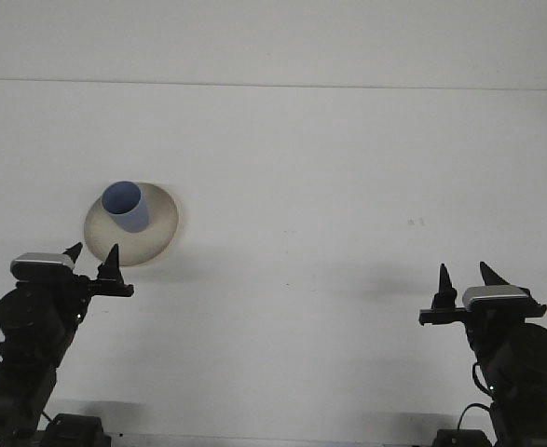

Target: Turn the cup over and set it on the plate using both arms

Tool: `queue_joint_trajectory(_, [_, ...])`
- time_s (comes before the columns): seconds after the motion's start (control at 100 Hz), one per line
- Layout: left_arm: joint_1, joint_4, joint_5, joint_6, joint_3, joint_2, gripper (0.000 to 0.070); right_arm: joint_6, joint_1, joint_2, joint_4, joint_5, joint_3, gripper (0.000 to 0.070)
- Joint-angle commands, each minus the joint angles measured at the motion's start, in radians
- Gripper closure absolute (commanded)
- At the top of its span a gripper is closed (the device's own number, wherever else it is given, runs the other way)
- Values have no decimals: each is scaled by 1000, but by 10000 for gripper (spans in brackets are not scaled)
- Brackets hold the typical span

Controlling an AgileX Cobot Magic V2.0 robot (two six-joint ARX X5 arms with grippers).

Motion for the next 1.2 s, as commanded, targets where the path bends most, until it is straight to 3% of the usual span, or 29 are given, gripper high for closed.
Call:
queue_joint_trajectory(0.0, [-3,16,2,6,-15,-23,276,0,1,0,5,0,6,267])
queue_joint_trajectory(0.5, [-3,6,2,4,-57,-55,285,-1,1,0,6,0,6,276])
queue_joint_trajectory(0.58, [-3,6,2,4,-57,-56,346,-1,1,0,6,0,6,365])
queue_joint_trajectory(0.69, [-3,6,2,5,-57,-55,532,-1,0,0,6,0,6,603])
queue_joint_trajectory(0.75, [-3,6,2,5,-57,-55,642,-1,1,0,6,0,6,697])
queue_joint_trajectory(0.78, [-3,6,2,5,-57,-55,700,-1,1,0,6,0,6,699])
queue_joint_trajectory(1.19, [-3,7,2,2,-57,-56,690,-1,0,0,6,0,6,699])
